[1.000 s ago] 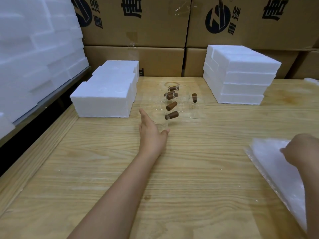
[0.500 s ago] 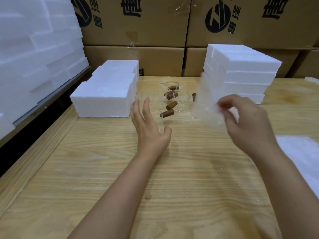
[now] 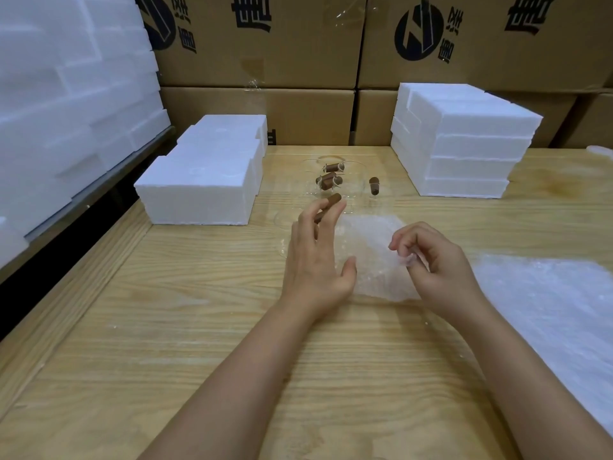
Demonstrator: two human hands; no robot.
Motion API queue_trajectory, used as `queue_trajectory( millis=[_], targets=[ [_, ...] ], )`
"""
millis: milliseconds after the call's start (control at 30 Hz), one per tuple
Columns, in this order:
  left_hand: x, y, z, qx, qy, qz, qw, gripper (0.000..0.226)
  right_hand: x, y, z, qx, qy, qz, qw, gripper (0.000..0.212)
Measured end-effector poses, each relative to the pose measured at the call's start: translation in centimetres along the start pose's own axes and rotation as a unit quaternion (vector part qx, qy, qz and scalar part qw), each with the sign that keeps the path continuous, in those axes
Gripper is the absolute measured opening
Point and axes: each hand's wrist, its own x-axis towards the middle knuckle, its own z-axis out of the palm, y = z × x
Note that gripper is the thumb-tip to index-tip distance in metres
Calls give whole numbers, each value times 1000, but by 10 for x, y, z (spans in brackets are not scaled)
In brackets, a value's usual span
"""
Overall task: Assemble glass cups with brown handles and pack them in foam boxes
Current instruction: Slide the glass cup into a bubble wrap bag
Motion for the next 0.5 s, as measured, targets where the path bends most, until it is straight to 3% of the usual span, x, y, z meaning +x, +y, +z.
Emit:
queue_trajectory(
  millis=[133,300,367,433,500],
  targets=[
    [0,0,-2,-7,-2,-47,999,83,-1,0,-3,61,-15,16,998,50],
    [-1,0,0,-42,16,-8,999,20,11,-4,-11,141,6,88,986,21],
    [-1,1,0,-58,3,-15,998,18,24,-4,-8,158,30,110,981,23],
    [-1,-1,0,-64,-10,-22,998,18,42,-5,3,107,25,134,985,31],
    [-1,-2,0,-65,-33,-25,997,17,64,-6,19,-20,-41,118,992,26]
  ],
)
